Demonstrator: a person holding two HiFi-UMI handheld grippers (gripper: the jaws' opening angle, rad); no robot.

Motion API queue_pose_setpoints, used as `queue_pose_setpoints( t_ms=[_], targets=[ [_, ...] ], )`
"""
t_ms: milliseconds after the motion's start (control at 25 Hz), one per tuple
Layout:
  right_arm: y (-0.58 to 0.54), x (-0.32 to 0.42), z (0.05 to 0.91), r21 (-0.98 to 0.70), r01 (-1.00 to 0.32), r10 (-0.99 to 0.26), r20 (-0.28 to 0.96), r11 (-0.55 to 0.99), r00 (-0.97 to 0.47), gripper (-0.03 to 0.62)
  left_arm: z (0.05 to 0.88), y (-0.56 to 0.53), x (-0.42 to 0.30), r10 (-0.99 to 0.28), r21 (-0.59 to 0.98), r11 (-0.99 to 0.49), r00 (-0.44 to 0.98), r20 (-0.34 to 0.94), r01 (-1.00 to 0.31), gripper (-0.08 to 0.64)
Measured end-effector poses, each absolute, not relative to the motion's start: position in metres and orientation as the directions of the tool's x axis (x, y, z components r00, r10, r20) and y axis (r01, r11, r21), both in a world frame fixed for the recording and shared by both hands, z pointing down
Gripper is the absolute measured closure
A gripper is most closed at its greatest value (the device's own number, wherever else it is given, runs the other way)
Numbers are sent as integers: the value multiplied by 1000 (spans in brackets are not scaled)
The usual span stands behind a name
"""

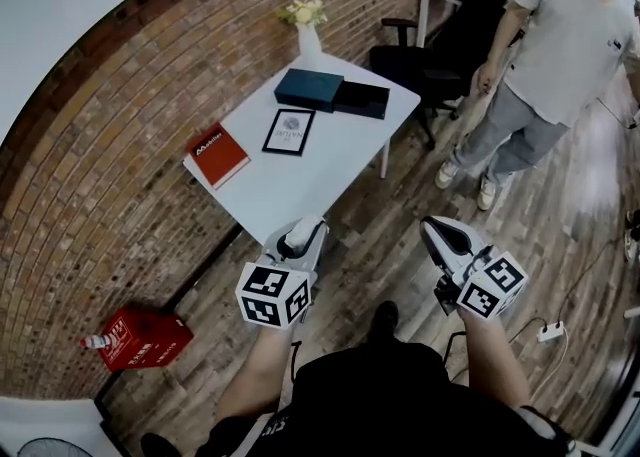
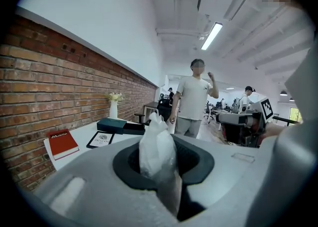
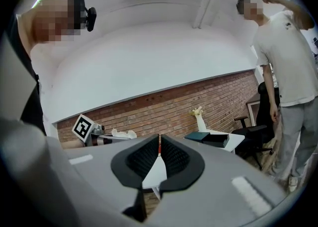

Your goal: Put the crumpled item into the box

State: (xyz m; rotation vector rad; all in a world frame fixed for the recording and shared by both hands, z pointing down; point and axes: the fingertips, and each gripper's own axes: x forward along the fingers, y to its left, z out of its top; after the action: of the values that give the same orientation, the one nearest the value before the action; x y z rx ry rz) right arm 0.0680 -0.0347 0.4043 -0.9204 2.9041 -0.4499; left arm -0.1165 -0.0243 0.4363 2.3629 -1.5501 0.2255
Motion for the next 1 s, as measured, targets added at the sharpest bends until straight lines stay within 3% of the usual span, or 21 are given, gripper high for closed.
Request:
queue_pose_setpoints(
  t_ms=[600, 1000],
  targets=[
    [-157, 111, 412, -315, -533, -549, 45, 785, -835, 591, 437, -145, -74, -868, 142, -356, 383, 316, -924, 488],
    [-214, 86, 414, -313, -523, -532, 64, 793, -844, 592, 443, -210, -88, -868, 165, -363, 397, 298, -917, 488]
  ],
)
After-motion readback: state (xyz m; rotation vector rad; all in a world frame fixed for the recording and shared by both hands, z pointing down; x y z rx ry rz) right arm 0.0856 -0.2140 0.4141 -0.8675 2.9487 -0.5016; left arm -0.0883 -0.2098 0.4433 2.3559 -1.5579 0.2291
